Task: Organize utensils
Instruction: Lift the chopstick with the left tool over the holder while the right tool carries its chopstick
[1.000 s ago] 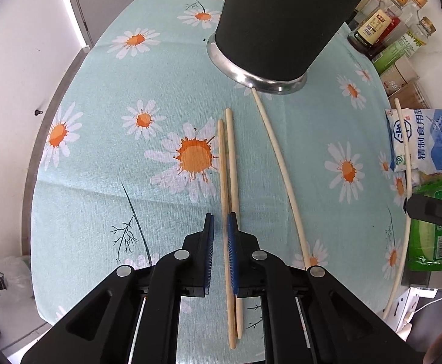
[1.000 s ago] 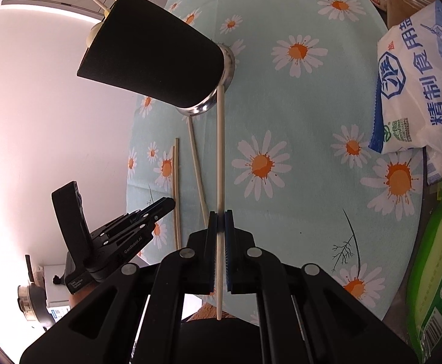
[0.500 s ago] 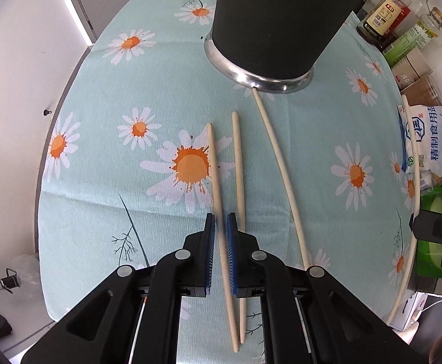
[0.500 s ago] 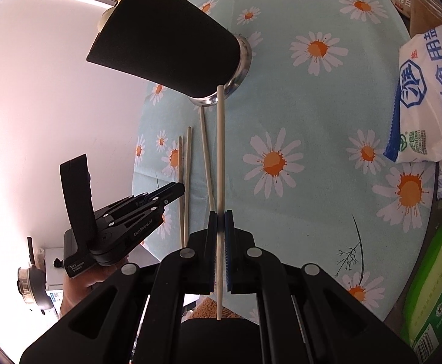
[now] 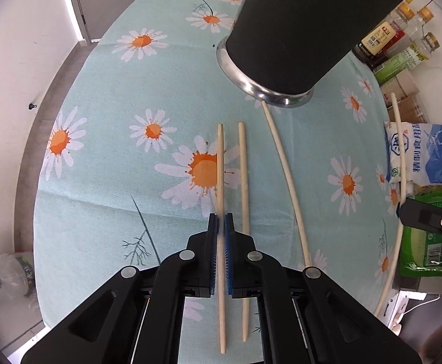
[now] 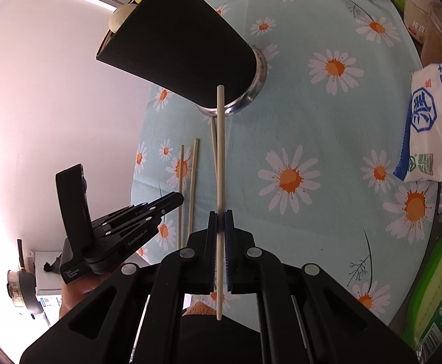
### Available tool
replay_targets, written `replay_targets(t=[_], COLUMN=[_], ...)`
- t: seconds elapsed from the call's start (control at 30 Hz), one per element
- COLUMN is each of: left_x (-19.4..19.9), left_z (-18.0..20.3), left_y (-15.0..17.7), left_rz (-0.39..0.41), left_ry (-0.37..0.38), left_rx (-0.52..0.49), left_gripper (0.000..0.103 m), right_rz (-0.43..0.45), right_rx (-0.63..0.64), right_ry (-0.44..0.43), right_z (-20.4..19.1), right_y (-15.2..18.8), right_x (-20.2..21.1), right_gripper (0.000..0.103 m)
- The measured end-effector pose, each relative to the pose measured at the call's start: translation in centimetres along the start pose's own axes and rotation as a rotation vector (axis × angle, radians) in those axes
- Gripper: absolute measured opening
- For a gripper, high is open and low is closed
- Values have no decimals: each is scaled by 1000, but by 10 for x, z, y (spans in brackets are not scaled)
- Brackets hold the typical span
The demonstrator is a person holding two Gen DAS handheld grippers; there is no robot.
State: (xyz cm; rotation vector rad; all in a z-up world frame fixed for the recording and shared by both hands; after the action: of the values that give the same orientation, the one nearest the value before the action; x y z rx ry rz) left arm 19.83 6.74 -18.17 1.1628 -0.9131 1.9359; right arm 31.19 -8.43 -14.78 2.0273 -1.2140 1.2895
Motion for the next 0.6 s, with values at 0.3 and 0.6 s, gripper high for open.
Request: replay_targets(t=[0.3,0.6], left_x=[44,94], left_z=[-10,-10], left_y=[-12,-34], left_rz=[83,195], left_ry=[164,338], left_rx=[-51,-161], left_gripper=[4,4], right_rz=[87,247], right_rx=[13,94], right_ry=[38,33], right_z=[-35,-86], right_y=[-2,-6], right_x=[1,14], right_gripper=[6,6])
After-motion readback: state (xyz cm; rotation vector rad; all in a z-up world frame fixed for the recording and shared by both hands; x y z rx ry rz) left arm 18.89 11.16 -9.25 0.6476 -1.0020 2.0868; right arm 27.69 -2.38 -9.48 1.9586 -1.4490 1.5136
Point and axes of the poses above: each gripper's, at about its wrist camera, not at the fingertips, and x roughly against the way its jaws point, z to its right, y to its underside, the point moved 5 cm from there along -x, roughly the way its jaws point, and after that the axes turned 7 degrees about y, right-handed, at the moved point
